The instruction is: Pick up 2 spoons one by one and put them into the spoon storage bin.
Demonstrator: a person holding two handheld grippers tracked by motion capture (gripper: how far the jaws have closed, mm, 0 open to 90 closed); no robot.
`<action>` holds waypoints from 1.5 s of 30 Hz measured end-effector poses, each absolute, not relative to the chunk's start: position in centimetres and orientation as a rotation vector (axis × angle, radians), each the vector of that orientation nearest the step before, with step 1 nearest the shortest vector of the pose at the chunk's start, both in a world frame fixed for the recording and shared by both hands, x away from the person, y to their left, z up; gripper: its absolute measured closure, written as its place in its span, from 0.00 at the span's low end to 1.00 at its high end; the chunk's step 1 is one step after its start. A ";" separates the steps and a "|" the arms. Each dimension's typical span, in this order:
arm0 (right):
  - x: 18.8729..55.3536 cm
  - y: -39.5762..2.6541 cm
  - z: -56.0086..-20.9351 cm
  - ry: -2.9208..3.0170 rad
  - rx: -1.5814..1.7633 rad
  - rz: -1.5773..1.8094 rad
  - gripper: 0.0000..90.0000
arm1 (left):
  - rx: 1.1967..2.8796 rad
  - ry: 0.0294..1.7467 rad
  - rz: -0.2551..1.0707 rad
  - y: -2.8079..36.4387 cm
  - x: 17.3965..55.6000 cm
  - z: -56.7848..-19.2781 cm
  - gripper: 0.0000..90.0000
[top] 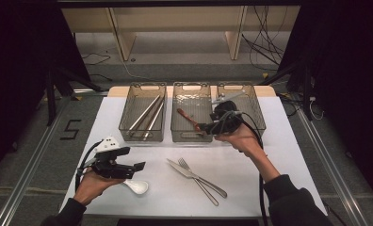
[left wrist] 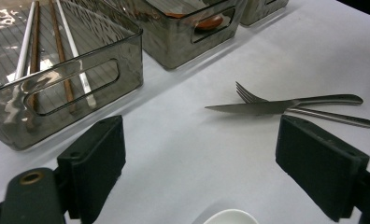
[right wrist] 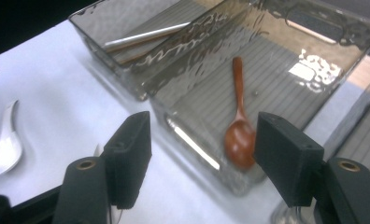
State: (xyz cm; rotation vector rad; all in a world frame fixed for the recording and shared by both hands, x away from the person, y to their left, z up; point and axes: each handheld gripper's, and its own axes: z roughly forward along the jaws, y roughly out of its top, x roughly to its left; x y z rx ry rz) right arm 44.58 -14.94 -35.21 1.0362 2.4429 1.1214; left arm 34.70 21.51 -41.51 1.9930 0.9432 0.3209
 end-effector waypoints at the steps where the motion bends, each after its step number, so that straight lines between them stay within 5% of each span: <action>1: 44.1 -15.3 -35.4 2.441 1.042 1.133 0.41 | 1.993 0.945 0.320 21.5 34.7 -41.5 0.17; 45: 33.6 -22.2 -39.4 2.410 1.099 1.288 0.36 | 2.299 0.899 0.328 21.2 35.3 -42.7 0.18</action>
